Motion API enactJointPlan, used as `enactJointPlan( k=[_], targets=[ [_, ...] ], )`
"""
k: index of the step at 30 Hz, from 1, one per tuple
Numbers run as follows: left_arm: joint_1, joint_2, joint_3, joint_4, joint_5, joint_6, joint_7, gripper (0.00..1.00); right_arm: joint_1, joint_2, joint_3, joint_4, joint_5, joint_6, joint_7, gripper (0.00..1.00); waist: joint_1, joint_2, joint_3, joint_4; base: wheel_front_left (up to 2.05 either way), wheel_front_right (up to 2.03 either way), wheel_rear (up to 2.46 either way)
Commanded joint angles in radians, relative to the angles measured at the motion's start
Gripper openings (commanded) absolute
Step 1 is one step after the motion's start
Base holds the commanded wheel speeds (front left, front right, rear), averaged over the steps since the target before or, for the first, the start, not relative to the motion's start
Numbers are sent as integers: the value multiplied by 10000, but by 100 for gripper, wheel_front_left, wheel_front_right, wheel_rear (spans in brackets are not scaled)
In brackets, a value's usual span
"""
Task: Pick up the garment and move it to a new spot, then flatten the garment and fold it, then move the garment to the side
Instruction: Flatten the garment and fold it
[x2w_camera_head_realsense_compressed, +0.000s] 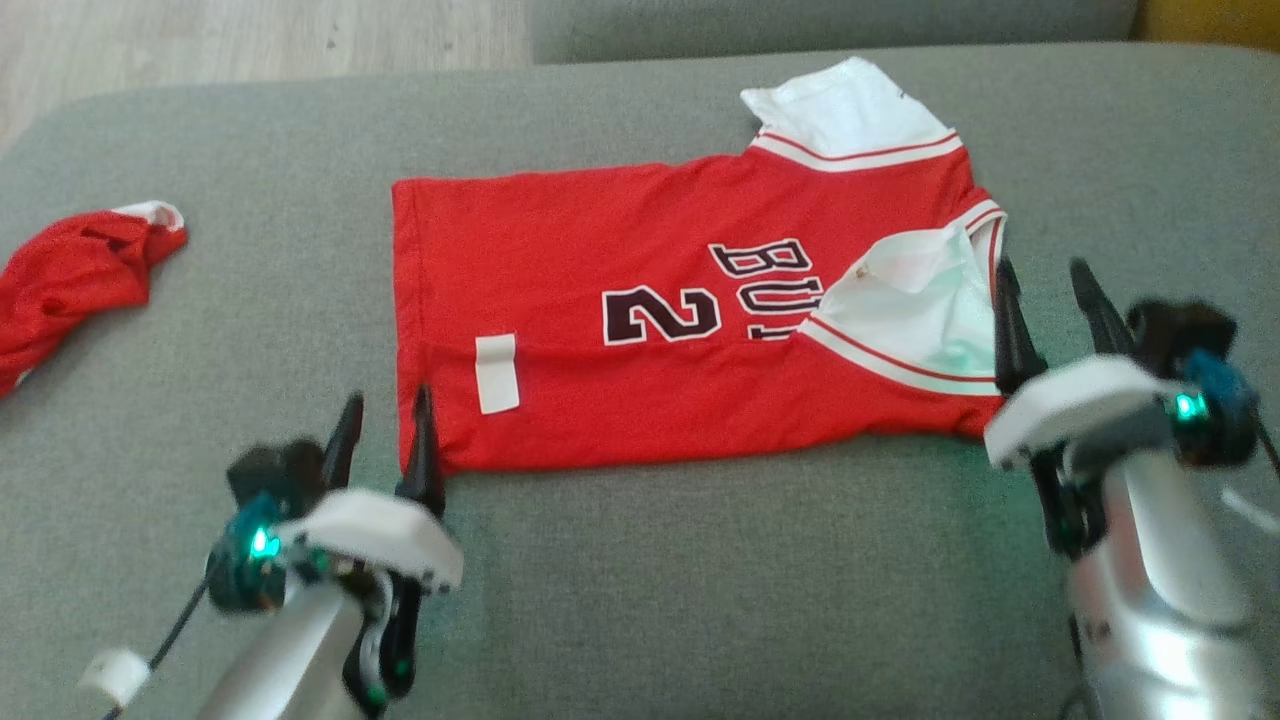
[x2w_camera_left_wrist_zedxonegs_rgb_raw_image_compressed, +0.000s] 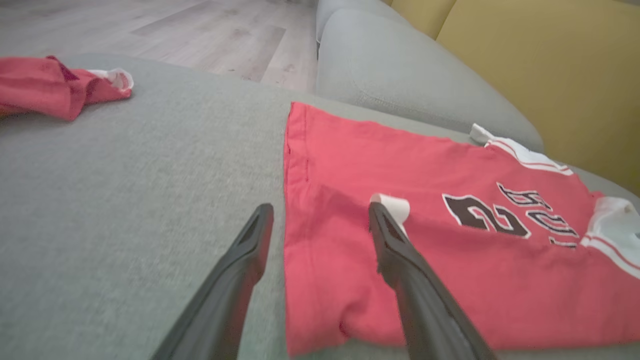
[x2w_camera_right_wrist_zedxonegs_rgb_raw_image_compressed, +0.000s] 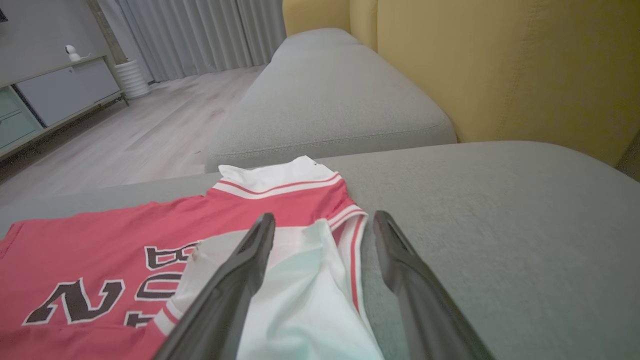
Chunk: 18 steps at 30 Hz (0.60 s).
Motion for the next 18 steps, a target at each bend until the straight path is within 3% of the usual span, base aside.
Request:
enactJointPlan(
  k=[1, 9, 18],
  targets=[
    [-30, 406, 269, -415, -51, 126, 62, 100, 72, -22, 123, -520, -53, 73, -109, 100, 1, 0, -188, 5, 0, 0, 0],
    [1128, 747, 409, -1264, -612, 616, 892, 100, 1930, -22, -20, -2407, 102, 73, 242, 100, 1, 0, -348, -79, 0, 0, 0],
    [862, 683, 615, -991, -1001, 842, 1408, 100, 2622, -22, 116, -3911, 235, 73, 961, 100, 1, 0, 295, -555, 0, 0, 0]
  ],
)
